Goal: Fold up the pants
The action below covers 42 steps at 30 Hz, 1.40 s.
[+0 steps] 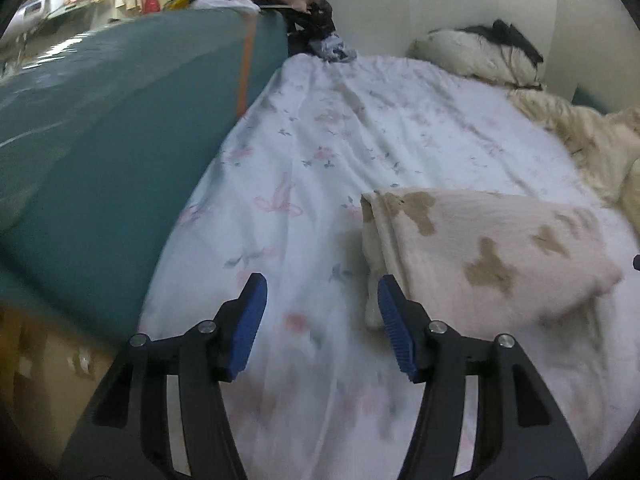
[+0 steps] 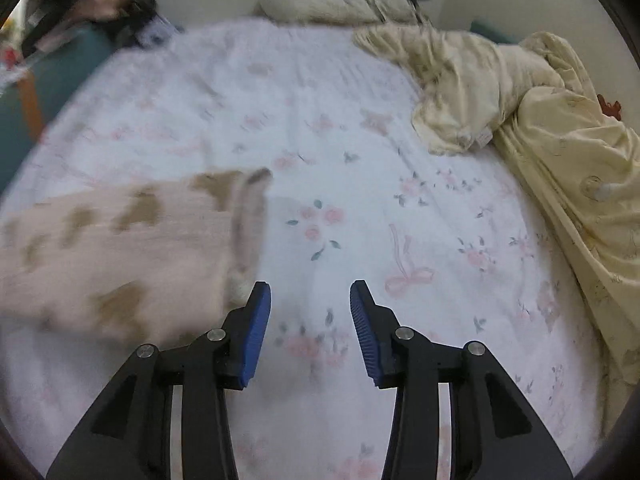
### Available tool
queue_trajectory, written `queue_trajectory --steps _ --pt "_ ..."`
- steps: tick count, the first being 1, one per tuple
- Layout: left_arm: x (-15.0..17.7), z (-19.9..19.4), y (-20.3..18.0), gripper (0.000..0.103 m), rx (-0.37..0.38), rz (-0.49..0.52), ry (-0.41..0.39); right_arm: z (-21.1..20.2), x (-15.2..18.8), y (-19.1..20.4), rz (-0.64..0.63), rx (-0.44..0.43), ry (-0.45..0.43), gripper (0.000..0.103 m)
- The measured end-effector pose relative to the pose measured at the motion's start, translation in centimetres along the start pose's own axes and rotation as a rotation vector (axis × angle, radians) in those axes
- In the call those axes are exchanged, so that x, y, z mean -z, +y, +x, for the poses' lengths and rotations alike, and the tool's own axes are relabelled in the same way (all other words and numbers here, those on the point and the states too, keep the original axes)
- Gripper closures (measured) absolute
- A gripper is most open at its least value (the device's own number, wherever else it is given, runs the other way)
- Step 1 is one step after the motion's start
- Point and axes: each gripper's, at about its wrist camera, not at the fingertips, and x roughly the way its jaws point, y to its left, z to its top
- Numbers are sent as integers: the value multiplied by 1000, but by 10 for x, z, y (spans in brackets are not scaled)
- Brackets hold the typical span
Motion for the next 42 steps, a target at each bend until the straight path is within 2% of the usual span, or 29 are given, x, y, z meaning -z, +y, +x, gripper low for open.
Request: queue_trajectory --steps 2,4,6,8,12,13,15,18,21,24,28,32,35,39,42 --pt "12 -34 6 49 57 -35 -27 -37 16 1 -2 -62 -47 59" --pt "24 -67 4 45 53 -28 -69 -79 36 7 -1 -129 -91 56" --pt "39 -113 1 37 70 -7 -124 -117 53 14 -19 -160 -127 45" --pt "50 -147 -2 22 95 6 -143 -149 67 22 -36 -166 -160 41" --pt "73 -222 -6 18 132 15 -173 -217 111 36 -40 -194 -228 20" --pt "81 -241 -6 15 132 18 -188 -229 120 39 -34 -196 -239 17" --pt "96 -277 -8 0 146 16 -213 -259 147 40 -9 -217 -269 12" --pt "127 -325 -11 0 171 5 -255 -297 184 46 3 -203 -318 3" --pt "156 -363 -15 0 184 -2 -270 -327 216 53 -3 -227 -342 1" --pt "178 -394 -16 0 176 -3 -313 -357 248 66 -53 -196 -377 1" --pt "201 -416 -24 0 142 43 -328 -385 280 75 -66 -195 -420 0" --pt "232 -426 -25 0 172 59 -319 -394 305 79 -63 -192 -452 0" --pt "244 -420 -24 0 169 50 -296 -385 321 78 -40 -207 -455 0" --pt "250 -406 -27 0 152 72 -287 -359 339 72 -9 -272 -451 0" --pt "251 -393 -28 1 115 55 -283 -342 337 73 -10 -233 -409 0"
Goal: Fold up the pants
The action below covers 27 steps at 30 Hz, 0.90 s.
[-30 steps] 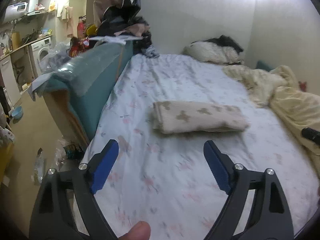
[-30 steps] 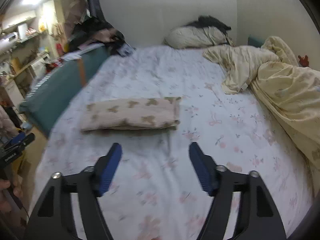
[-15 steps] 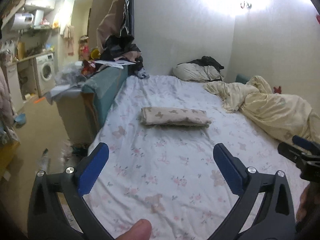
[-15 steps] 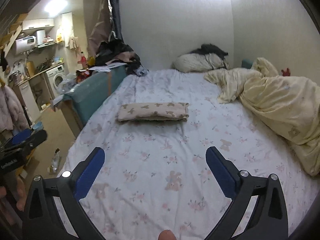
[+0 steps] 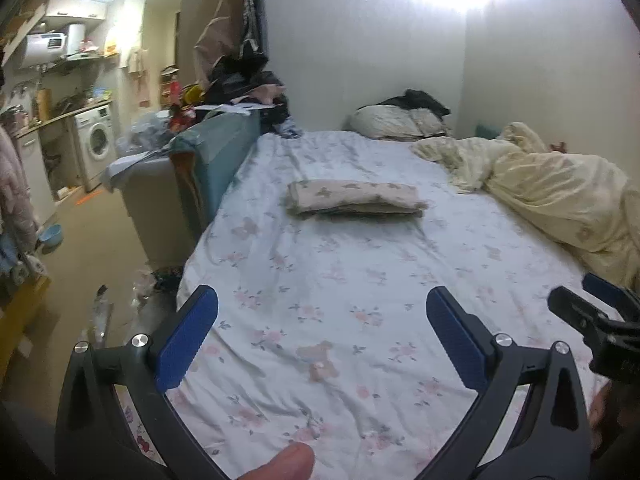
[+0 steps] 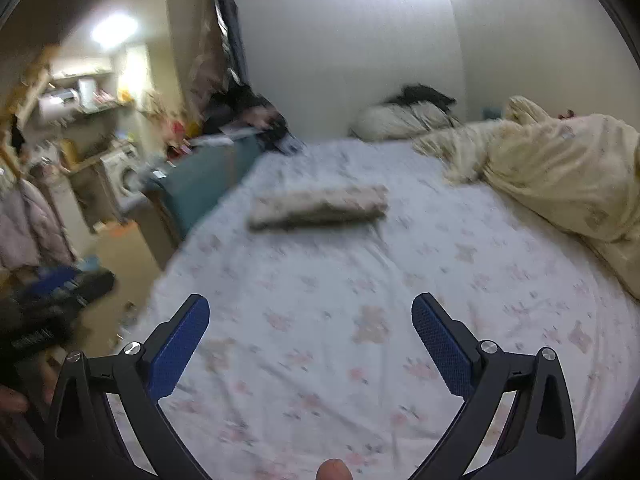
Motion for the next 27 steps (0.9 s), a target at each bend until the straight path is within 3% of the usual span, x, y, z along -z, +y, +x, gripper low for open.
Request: queue_trajectory --steps 7,16,27 --pt "6 7 -6 1 15 -8 -7 -8 0 -8 22 52 -70 0" --pt "10 8 -16 0 51 17 5 6 0 -12 29 51 -8 0" --pt "10 8 -10 1 55 -11 11 8 3 -9 -2 74 -7 0"
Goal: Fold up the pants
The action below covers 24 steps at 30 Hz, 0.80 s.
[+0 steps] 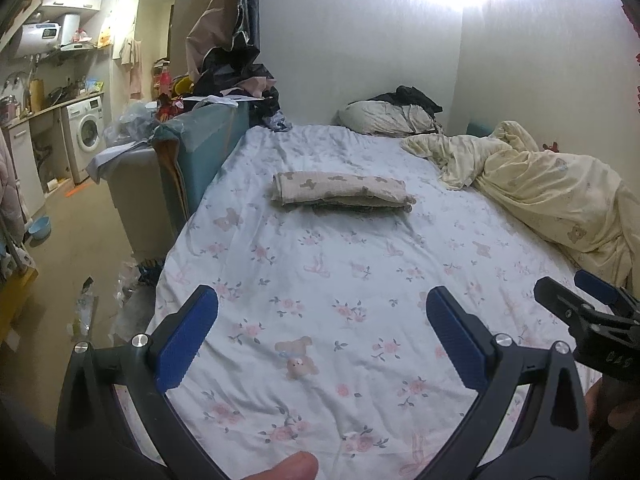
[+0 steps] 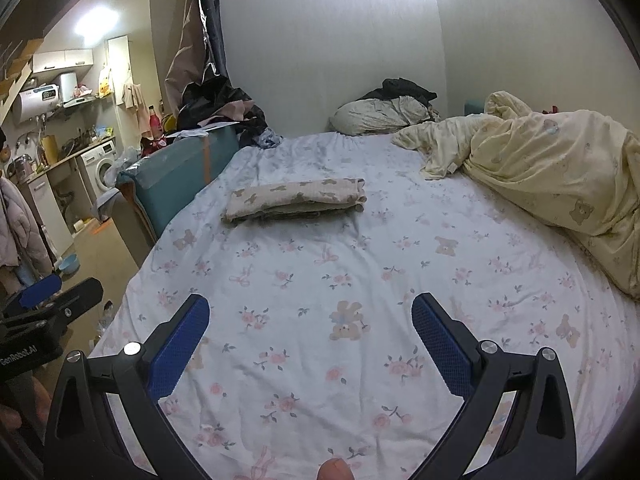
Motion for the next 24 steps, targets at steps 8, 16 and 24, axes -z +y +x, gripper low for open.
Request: queue_trajectory --steps 8,16,24 --pt "2 0 -1 0 -11 13 0 -1 2 5 -25 3 -5 0" --pt "1 -1 -2 0 -8 19 0 -1 1 5 -23 5 -4 0" --pt "1 -1 -2 0 -6 13 0 0 1 2 -20 1 0 0"
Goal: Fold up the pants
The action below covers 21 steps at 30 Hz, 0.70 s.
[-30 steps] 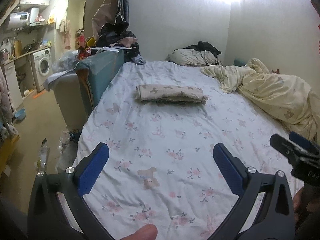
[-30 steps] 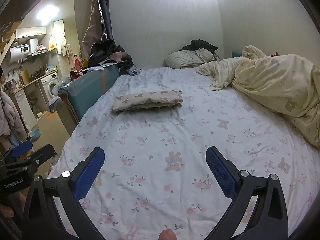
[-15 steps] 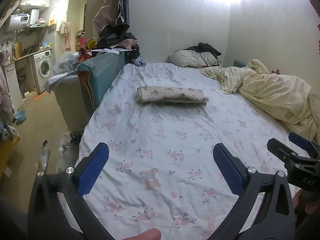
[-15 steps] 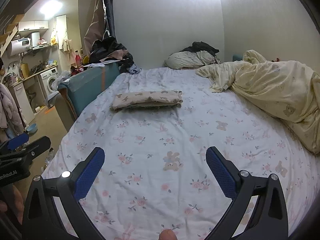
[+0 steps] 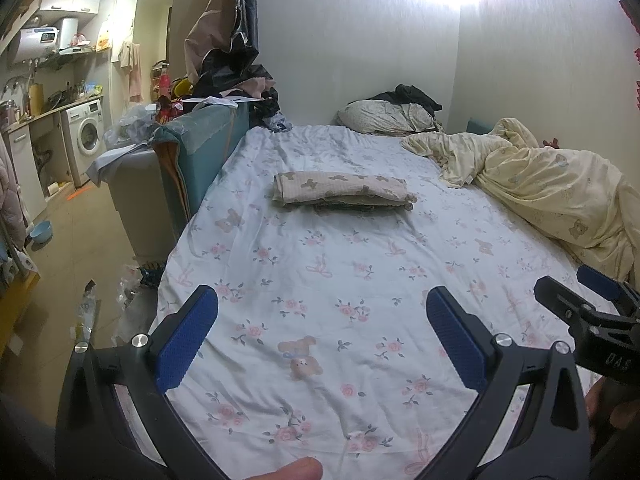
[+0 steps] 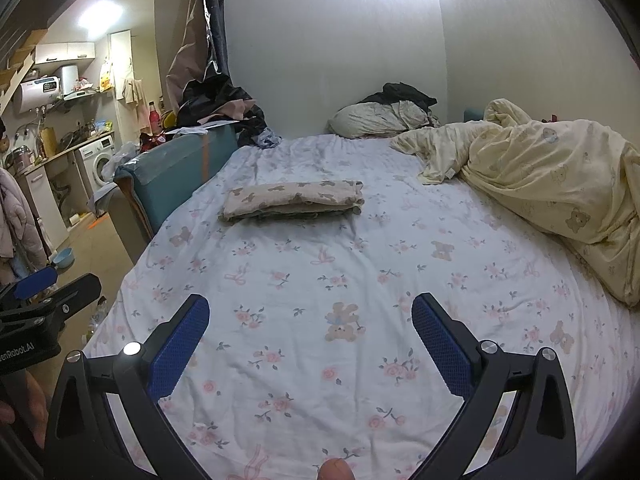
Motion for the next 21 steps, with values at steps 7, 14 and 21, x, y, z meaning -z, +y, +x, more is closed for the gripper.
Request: queue_trajectory --steps 7,14,21 --pt "0 0 -1 1 -2 0 0 1 1 3 -15 -9 5 0" --pt "0 0 0 0 1 0 1 0 2 5 -21 -10 1 0" --pt "0 -1 0 0 5 1 3 0 2 5 -23 -12 -1 0"
